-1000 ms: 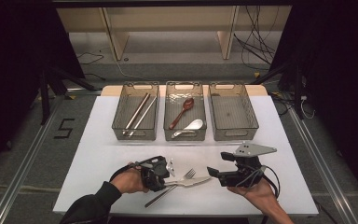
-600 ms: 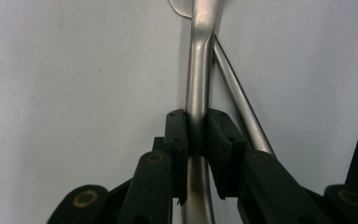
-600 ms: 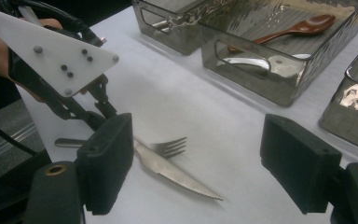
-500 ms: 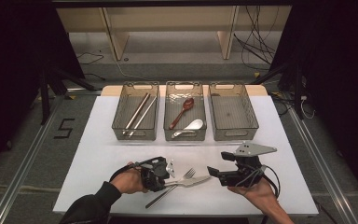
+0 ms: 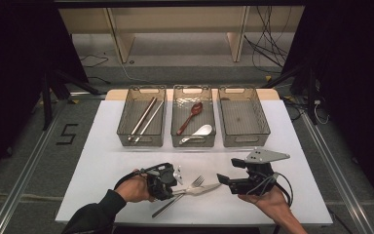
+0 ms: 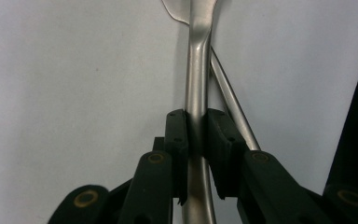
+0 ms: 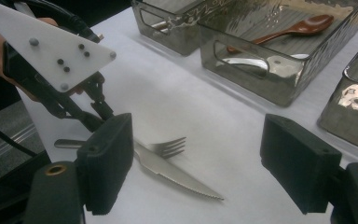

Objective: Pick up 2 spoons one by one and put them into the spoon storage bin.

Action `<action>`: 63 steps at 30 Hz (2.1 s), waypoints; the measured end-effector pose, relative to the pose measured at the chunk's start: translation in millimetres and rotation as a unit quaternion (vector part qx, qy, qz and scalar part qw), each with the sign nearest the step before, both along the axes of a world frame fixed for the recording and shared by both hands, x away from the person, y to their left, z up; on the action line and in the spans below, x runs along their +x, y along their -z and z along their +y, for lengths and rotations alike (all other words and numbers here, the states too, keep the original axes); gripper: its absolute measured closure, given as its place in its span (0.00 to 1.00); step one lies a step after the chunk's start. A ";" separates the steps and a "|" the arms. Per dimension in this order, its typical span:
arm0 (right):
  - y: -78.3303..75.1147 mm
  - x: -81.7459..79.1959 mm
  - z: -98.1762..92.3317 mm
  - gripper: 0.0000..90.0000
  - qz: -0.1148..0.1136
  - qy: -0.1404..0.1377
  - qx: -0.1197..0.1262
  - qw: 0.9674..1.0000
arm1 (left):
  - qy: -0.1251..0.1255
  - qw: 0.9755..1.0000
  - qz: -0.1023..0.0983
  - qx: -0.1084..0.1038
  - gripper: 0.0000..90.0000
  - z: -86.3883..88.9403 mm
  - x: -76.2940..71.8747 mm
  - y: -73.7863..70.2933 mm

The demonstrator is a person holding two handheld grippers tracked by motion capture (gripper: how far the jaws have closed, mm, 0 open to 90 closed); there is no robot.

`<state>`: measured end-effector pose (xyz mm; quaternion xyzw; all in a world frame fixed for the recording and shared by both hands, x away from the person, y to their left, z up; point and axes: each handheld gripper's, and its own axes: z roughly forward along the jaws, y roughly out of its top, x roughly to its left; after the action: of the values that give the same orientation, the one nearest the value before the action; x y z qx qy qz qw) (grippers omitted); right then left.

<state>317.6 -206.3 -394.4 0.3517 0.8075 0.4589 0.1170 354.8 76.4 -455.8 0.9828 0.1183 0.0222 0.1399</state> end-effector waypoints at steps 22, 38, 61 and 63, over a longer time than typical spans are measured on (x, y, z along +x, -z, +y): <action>0.1 -0.2 0.2 0.30 0.000 -0.001 0.000 1.000 | -0.013 1.000 0.025 0.011 0.87 0.1 2.8 2.5; 0.1 -0.3 1.5 0.30 0.002 -0.002 -0.002 1.000 | -0.024 0.999 0.020 0.037 0.85 -6.4 1.0 4.7; -1.6 -1.2 -0.7 0.30 -0.003 0.000 0.001 1.000 | -0.037 0.999 0.011 -0.011 0.87 -0.7 0.2 -13.6; -1.5 -1.5 0.3 0.29 -0.003 -0.006 0.000 1.000 | -0.034 0.999 0.009 -0.016 0.88 -1.6 -1.6 -17.8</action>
<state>316.1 -206.0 -392.9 0.3456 0.8090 0.4608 0.1170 353.2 74.8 -438.1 0.9761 0.1529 0.0164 0.1534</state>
